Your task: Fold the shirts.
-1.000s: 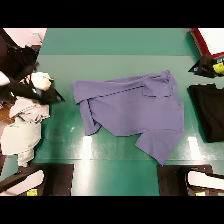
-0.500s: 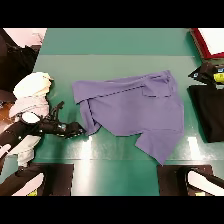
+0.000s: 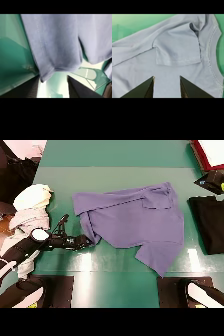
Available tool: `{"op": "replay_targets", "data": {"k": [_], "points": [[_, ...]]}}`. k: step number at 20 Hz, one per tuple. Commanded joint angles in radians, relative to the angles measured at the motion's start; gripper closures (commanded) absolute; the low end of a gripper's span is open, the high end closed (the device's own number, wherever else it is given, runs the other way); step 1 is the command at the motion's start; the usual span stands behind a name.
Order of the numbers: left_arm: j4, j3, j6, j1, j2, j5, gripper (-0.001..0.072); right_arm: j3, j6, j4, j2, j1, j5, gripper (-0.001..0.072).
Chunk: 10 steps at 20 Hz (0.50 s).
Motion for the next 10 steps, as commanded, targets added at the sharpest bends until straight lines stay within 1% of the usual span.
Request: {"op": "replay_targets", "data": {"k": [1,4,5,6,7,10], "points": [[-0.005,-0.001,-0.031,-0.048,-0.026,0.053,0.0281,0.000,0.000,0.000,0.015,-0.001,0.004,0.0342],[-0.036,0.000,-0.031,-0.085,-0.086,0.063,0.0282,0.000,0.000,0.000,0.015,0.000,0.023,0.0341],[-0.047,0.002,-0.030,-0.085,-0.090,0.079,0.0368,0.000,0.000,0.000,0.015,0.000,0.030,0.0342],[-0.051,0.010,-0.025,-0.082,-0.090,0.085,0.0604,0.000,0.000,-0.004,0.015,-0.001,0.036,0.0342],[-0.047,0.028,-0.019,-0.082,-0.089,0.081,0.0676,0.000,0.000,-0.011,0.015,-0.001,0.042,0.0342],[0.020,0.115,-0.020,-0.082,-0.089,0.019,0.0685,-0.001,0.000,-0.011,0.014,-0.023,0.110,0.0341]]}}
